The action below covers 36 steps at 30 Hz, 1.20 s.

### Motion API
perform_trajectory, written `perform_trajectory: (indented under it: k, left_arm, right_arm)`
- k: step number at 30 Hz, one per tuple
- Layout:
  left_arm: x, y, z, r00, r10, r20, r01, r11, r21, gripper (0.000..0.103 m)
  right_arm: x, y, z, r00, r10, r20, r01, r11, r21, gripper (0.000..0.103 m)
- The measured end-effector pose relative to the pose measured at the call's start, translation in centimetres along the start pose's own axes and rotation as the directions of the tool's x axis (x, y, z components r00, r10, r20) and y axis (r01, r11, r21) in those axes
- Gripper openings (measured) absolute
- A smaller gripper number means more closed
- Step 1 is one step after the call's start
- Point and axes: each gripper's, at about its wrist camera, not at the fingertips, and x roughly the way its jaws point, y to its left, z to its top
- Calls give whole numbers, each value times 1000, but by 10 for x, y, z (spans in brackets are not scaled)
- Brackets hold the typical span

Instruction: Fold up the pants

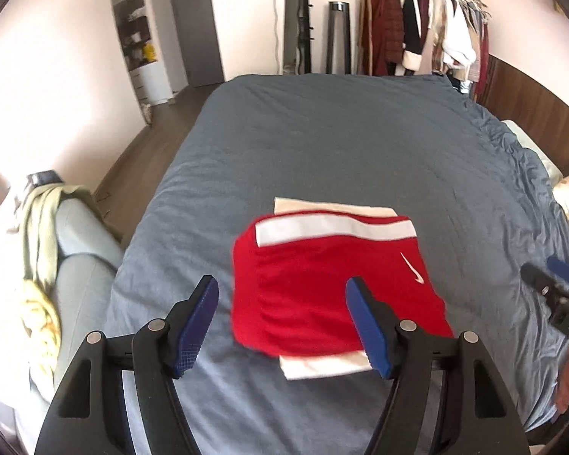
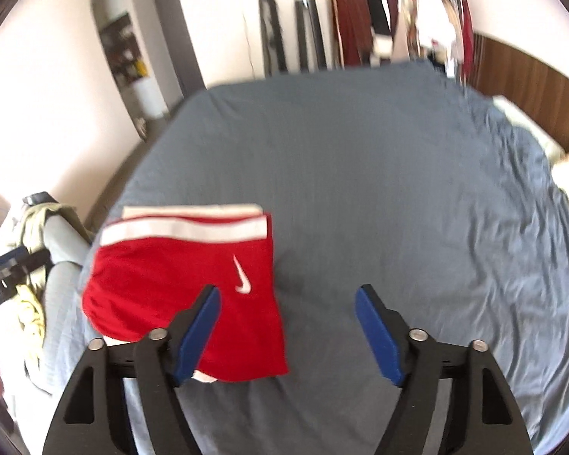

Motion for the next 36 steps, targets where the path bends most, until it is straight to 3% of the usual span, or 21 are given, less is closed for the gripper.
perform_trajectory:
  k: [7, 12, 17, 21, 30, 36]
  left_arm:
    - [-45, -55, -48, 993, 79, 88, -73, 995, -68, 92]
    - [-58, -95, -86, 990, 84, 117, -74, 993, -87, 100]
    - [-55, -130, -123, 989, 63, 134, -46, 991, -127, 100]
    - [-45, -151, -153, 983, 90, 159, -66, 986, -151, 101]
    - [-19, -197, -214, 978, 85, 191, -63, 991, -119, 101]
    - [-36, -214, -241, 970, 60, 237, -32, 992, -121, 101]
  right_arm:
    - [-37, -25, -8, 995, 58, 75, -51, 995, -90, 83]
    - [-50, -49, -27, 993, 73, 95, -60, 990, -130, 87]
    - [-55, -82, -54, 990, 62, 124, -44, 989, -142, 87]
    - [-54, -102, -78, 987, 60, 147, -36, 986, -163, 87]
    - [-29, -146, -143, 976, 87, 197, -52, 983, -175, 87]
    - [-36, -167, -176, 971, 86, 225, -51, 986, -157, 87]
